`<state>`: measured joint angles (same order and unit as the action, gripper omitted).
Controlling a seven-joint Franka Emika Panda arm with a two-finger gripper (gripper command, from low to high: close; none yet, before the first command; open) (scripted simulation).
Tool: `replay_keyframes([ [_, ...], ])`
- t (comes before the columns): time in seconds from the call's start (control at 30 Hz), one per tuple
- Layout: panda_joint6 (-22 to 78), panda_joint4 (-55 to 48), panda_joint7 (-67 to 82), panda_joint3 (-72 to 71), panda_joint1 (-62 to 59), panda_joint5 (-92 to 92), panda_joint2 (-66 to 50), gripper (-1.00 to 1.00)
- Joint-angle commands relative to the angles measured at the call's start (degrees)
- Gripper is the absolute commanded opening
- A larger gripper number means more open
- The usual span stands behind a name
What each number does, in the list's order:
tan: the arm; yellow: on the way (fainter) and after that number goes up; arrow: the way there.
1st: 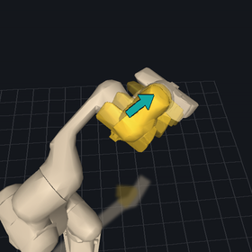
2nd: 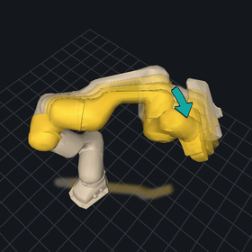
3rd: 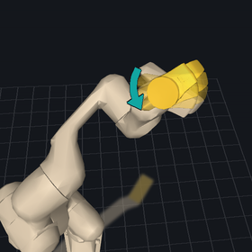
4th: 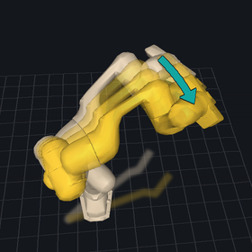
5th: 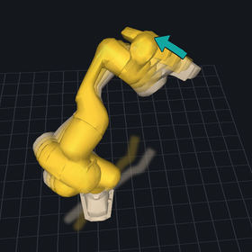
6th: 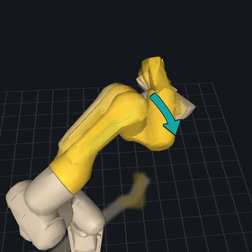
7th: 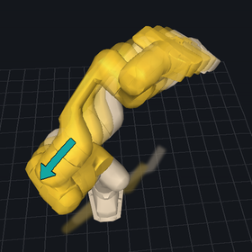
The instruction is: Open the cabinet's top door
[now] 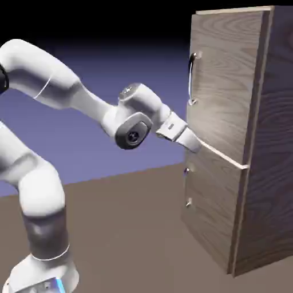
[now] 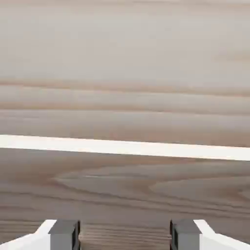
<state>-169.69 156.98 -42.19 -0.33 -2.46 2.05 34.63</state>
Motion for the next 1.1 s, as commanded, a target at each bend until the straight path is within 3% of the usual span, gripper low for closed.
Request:
replay_keyframes([
  [0.0,1.89,-2.08,-1.11,-0.33,-1.73,2.12,1.17,0.00],
  [0.5,16.54,-23.60,-30.40,-6.02,-21.18,39.13,15.32,0.00],
  [1.07,13.56,-21.07,-66.29,-25.36,-33.19,81.50,24.88,0.00],
])
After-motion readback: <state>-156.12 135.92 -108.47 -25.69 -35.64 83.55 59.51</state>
